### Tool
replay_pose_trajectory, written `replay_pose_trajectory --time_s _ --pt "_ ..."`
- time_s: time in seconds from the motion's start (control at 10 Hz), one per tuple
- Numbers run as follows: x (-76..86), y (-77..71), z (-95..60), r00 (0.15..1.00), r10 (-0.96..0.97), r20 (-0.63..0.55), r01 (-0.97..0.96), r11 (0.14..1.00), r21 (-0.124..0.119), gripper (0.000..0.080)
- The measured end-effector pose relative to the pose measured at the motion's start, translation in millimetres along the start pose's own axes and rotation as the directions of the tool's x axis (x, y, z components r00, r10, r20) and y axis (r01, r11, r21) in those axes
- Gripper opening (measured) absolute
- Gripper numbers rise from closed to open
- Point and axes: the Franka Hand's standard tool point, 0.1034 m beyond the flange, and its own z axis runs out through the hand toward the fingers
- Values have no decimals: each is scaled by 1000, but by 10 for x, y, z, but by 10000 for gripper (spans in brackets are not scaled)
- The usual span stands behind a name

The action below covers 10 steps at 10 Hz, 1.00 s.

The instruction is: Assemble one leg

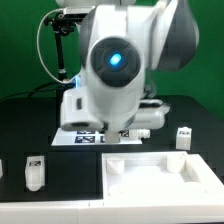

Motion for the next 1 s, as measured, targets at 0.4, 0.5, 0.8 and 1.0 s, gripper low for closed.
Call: replay_pose_trajectory --time_s 0.4,0.5,0.8,1.0 --pt "94 -237 -880 977 -12 -212 19 999 31 284" --pt "53 -235 -832 965 -11 -263 21 999 36 284" --pt "132 -259 -983 887 -8 -461 28 999 36 284" --pt "245 -393 -1501 794 -18 -608 50 998 36 284"
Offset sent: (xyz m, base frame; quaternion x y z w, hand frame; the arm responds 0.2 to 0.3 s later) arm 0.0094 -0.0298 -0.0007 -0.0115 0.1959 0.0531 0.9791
